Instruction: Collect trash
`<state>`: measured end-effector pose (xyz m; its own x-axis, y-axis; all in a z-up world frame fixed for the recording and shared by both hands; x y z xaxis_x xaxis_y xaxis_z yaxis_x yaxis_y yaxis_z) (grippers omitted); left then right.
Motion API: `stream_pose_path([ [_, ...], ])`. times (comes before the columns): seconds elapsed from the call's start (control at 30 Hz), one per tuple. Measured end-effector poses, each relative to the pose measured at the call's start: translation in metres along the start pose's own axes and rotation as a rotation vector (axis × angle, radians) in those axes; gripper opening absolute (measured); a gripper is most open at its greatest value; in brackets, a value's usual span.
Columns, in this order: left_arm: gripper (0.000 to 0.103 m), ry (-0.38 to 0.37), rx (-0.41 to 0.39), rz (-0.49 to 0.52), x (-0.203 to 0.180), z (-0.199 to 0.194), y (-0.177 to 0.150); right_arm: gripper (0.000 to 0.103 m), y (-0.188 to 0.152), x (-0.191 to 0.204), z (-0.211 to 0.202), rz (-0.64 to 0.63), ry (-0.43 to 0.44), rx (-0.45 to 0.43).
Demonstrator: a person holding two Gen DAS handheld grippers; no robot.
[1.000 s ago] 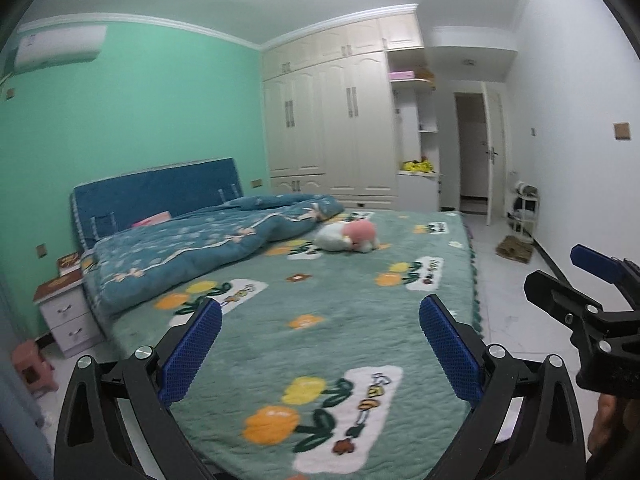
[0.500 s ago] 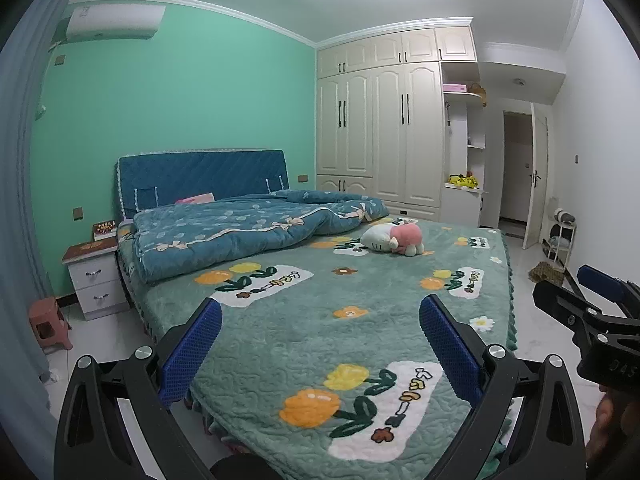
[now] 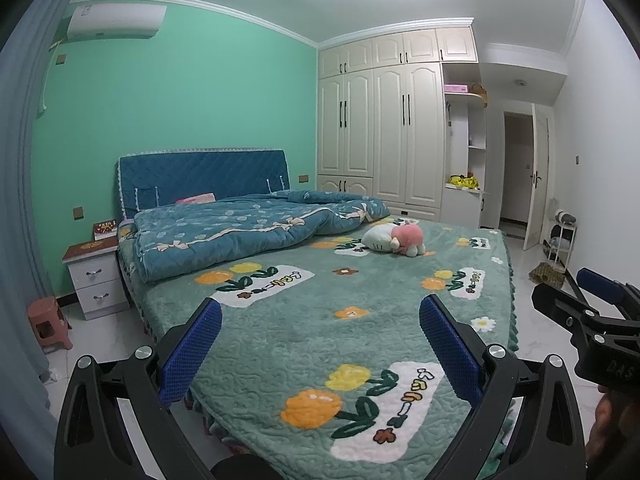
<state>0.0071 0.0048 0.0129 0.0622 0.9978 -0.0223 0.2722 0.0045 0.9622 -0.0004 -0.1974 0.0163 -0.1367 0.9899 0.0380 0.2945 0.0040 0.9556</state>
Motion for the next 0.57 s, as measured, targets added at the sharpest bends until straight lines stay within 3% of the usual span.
stream_pose_path([
  [0.57,0.098,0.006,0.001,0.018,-0.0017,0.0021,-0.003,0.098,-0.002,-0.0004,0.004,0.004,-0.002,0.004],
])
Point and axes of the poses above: each gripper's, at about its wrist camera, not at the fingertips, and z roughly the way its jaws point, x to its left, y to its top, the point moved 1 cm from there along z, roughly the way its jaws point, and after that the axes turned 2 degrees about -z, right-handed, at the moved point
